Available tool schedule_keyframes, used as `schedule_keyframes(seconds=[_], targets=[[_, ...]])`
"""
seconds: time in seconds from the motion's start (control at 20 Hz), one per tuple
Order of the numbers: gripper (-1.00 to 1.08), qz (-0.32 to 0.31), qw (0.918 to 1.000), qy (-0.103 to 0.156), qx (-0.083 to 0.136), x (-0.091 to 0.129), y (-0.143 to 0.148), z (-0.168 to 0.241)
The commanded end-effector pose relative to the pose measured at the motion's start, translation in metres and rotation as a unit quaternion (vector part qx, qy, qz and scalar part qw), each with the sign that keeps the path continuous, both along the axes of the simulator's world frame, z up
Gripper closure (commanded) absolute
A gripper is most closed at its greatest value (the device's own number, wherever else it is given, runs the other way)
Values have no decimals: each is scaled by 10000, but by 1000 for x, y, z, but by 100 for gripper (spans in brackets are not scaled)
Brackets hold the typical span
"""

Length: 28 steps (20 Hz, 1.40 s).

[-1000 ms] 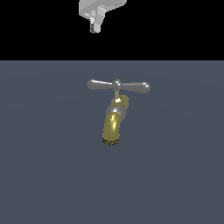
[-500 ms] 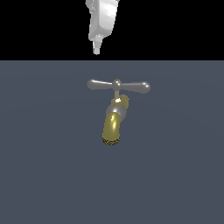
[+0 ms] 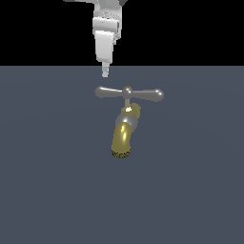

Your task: Turn on the faucet by rotating a designated handle.

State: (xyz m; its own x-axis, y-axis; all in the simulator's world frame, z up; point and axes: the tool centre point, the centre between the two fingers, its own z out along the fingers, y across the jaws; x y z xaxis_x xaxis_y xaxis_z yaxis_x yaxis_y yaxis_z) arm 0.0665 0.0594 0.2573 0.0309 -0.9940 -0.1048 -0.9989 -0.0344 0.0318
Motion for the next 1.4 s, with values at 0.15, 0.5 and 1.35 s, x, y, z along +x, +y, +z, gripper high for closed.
schedule_keyframes(seconds=[0.15, 0.5, 1.35], targets=[[108, -641, 9976, -20, -243, 20, 4, -28], [108, -1141, 9924, -74, -454, 34, 7, -51], [108, -1326, 9897, -103, -537, 28, 13, -60]])
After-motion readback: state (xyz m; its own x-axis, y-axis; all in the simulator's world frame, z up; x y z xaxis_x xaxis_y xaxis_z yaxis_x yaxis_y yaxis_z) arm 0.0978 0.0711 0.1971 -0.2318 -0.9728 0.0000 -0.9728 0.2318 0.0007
